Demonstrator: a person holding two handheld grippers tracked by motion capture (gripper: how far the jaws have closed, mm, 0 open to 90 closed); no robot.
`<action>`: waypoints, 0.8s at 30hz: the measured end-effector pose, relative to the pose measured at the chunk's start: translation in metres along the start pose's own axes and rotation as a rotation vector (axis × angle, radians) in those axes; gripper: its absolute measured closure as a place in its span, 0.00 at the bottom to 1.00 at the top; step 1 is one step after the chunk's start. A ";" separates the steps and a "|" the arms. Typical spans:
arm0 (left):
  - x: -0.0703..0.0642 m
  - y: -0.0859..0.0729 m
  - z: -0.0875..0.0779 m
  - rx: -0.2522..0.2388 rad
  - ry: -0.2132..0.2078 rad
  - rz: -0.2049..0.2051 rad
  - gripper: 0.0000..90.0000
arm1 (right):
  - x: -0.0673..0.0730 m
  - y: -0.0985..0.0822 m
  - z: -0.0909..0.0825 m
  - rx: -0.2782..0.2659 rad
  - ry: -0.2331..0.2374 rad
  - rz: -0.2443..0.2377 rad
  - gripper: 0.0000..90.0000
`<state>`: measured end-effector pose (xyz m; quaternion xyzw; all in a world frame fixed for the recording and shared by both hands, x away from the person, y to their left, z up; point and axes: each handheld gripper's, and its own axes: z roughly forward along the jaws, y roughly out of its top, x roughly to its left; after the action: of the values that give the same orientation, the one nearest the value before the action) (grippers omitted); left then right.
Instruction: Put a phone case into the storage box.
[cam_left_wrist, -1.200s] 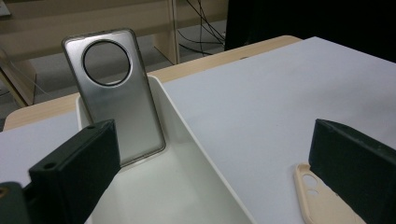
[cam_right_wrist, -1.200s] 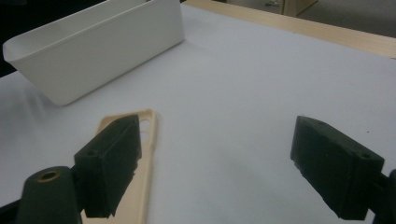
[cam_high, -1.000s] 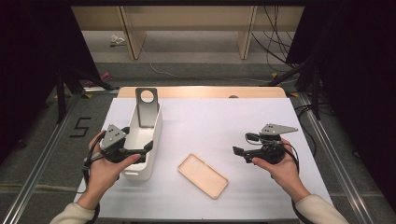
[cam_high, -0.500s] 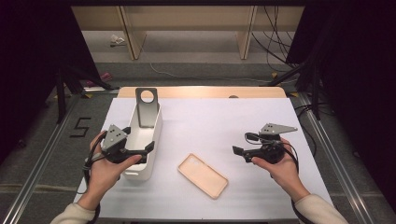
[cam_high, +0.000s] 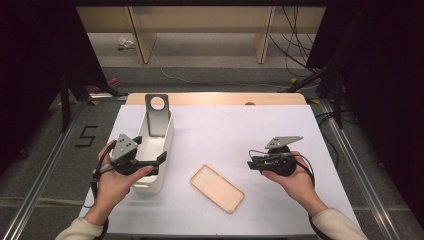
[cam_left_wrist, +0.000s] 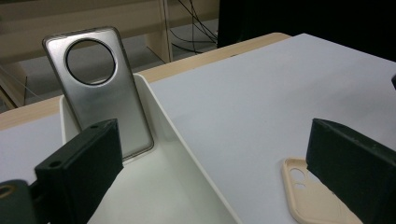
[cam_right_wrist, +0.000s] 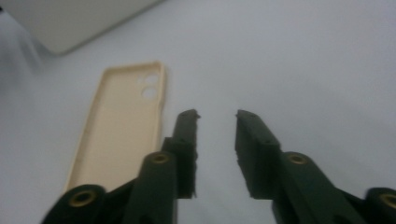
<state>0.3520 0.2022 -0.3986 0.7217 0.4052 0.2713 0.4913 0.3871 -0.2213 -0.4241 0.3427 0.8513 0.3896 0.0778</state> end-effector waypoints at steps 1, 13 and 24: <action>0.000 0.000 0.000 0.000 0.000 0.002 0.04 | 0.002 -0.001 0.003 0.039 0.010 0.001 0.90; -0.003 0.001 0.000 0.002 0.001 0.002 0.05 | 0.017 -0.004 0.026 0.330 0.056 0.013 1.00; -0.003 0.000 0.002 0.005 -0.004 0.003 0.05 | 0.028 -0.010 0.047 0.513 0.056 -0.007 1.00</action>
<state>0.3516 0.1984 -0.3988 0.7241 0.4037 0.2695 0.4900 0.3797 -0.1789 -0.4595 0.3374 0.9253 0.1701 -0.0337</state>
